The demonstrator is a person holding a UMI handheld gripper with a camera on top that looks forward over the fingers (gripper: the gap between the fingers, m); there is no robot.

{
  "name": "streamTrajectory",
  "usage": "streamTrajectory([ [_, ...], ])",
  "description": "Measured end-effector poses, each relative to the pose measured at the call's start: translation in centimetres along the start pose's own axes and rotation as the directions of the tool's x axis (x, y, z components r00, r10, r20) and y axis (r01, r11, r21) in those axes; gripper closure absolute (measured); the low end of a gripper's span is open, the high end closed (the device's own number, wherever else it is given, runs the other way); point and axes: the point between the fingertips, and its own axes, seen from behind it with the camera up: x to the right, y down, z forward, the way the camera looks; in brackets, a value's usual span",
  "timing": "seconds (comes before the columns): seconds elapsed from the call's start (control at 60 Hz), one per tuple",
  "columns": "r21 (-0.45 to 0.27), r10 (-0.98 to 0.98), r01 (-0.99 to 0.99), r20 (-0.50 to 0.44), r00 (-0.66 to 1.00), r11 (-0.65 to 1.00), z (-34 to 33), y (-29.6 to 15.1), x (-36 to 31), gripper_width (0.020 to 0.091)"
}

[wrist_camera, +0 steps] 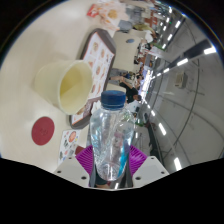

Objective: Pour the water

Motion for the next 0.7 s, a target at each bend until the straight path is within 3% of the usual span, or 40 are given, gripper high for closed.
streamTrajectory([
  [0.133, 0.024, 0.428, -0.432, 0.101, 0.898, 0.902, -1.4, 0.1, 0.7, 0.068],
  [0.317, 0.007, 0.833, -0.858, 0.232, 0.502, 0.514, -2.3, 0.2, 1.3, 0.0677],
  [0.533, -0.1, 0.929, -0.99, 0.367, 0.058, 0.101, -1.6, -0.9, -3.1, 0.0676],
  [0.7, -0.191, 0.902, -0.98, 0.412, -0.131, -0.055, -1.2, -2.4, -7.4, 0.0678],
])
